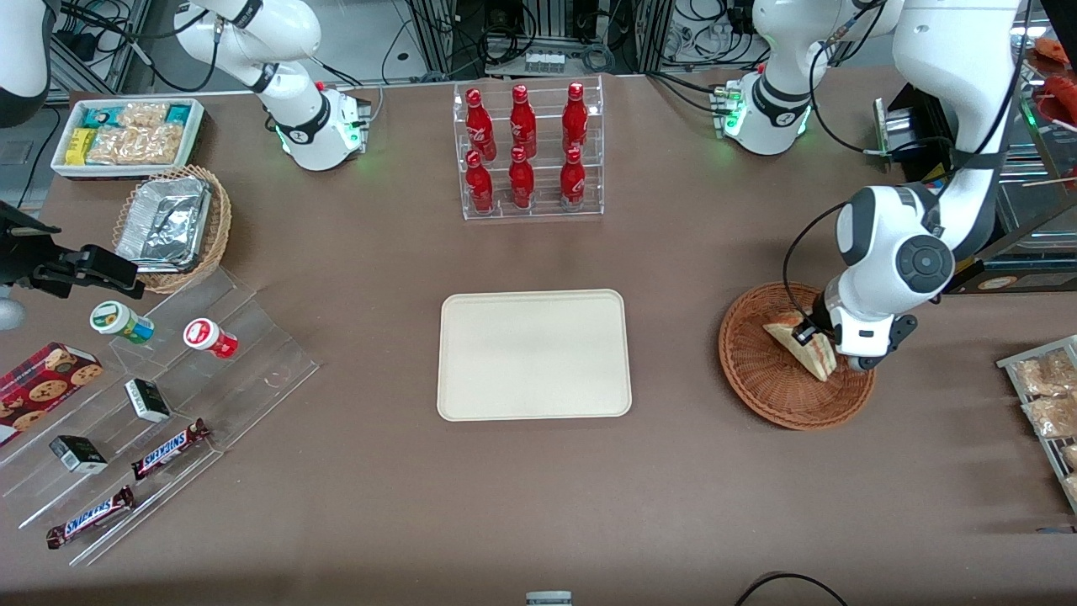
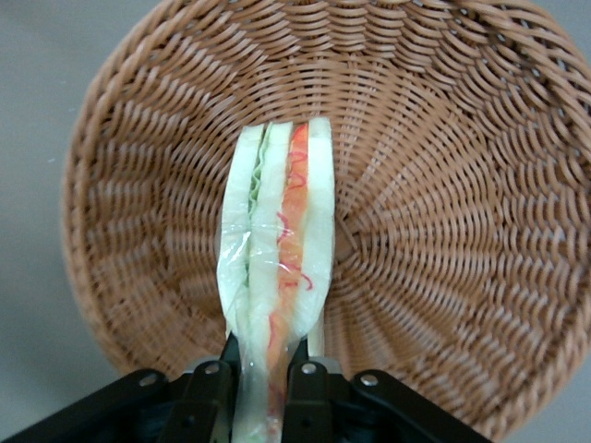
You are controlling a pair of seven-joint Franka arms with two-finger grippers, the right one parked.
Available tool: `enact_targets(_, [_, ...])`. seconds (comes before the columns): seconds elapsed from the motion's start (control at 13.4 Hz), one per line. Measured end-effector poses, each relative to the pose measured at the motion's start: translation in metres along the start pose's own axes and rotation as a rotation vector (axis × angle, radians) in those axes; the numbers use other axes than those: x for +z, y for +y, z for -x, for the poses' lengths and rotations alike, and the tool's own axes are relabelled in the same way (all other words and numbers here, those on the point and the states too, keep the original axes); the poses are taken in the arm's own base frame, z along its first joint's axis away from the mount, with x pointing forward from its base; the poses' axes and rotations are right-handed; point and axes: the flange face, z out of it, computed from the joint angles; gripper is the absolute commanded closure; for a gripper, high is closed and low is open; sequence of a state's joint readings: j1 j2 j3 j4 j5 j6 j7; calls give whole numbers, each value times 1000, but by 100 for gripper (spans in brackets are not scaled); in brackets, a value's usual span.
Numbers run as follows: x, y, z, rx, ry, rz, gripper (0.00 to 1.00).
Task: Place sandwich from basket to tray
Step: 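Close the left gripper on the sandwich and lift it, then carry the sandwich with the left gripper over the cream tray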
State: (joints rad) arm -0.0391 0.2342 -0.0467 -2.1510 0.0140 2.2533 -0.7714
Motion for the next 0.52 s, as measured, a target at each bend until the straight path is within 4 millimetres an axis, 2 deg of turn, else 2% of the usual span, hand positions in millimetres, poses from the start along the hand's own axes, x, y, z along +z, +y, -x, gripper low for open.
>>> enact_targets(0.3, [-77, 24, 7, 62, -32, -46, 100])
enact_targets(0.37, [-92, 31, 11, 93, -34, -51, 100])
enact_targets(0.52, [-107, 45, 23, 169, -32, -55, 100])
